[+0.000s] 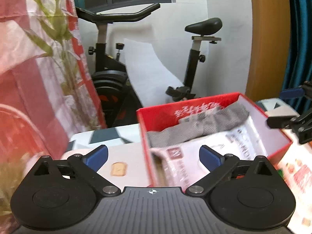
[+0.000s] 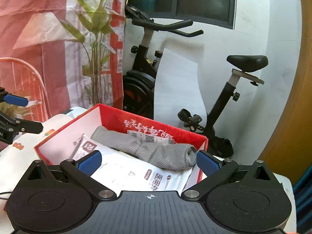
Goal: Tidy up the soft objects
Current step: 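Open the left tool to drop the grey cloth into the box, then move the left tool down to the black glove and grasp it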
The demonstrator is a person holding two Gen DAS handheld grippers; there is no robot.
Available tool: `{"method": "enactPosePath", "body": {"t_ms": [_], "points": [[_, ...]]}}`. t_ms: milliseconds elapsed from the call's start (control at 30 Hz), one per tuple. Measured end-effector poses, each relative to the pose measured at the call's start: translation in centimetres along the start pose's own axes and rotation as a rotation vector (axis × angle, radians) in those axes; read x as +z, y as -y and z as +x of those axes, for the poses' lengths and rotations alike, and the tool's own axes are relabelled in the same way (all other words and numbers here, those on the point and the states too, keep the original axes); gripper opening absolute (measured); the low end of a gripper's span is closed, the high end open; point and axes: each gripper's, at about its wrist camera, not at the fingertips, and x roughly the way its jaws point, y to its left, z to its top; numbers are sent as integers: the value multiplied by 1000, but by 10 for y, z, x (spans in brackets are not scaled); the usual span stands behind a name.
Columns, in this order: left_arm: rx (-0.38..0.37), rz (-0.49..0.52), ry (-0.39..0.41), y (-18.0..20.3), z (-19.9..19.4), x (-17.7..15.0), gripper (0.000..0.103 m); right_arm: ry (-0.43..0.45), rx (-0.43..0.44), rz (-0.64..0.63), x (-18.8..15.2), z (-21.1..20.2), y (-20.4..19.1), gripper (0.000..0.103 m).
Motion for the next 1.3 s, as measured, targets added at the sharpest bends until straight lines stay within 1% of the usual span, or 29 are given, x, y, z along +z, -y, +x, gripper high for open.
{"method": "enactPosePath", "body": {"t_ms": [167, 333, 500, 567, 667, 900, 1000, 1067, 1133, 1200, 1233, 1300], "points": [[62, 39, -3, -23, -25, -11, 101, -1, 1, 19, -15, -15, -7, 103], [146, 63, -7, -59, -49, -17, 101, -14, 4, 48, -30, -21, -12, 103], [233, 64, -50, -93, -63, -32, 101, -10, 10, 86, -44, -26, -17, 102], [254, 42, -81, -100, -61, -43, 101, -13, 9, 91, -51, -26, -20, 102], [228, -7, -118, -101, -57, -60, 101, -29, 15, 95, -60, -24, -26, 102], [97, -77, -151, -65, -40, -94, 101, -65, 26, 87, -82, -20, -37, 97], [50, -94, -158, -53, -36, -104, 100, -95, 41, 89, -92, -16, -41, 91], [25, -110, -160, -47, -34, -110, 100, -116, 58, 89, -98, -13, -44, 79], [-1, -128, -158, -43, -33, -114, 99, -135, 71, 84, -104, -10, -49, 76], [-16, -137, -157, -39, -31, -117, 98, -148, 88, 80, -110, -6, -53, 73], [-24, -140, -158, -37, -29, -118, 97, -153, 96, 77, -113, -5, -55, 69], [-39, -150, -158, -31, -26, -124, 95, -168, 110, 69, -117, -1, -60, 67]]}}
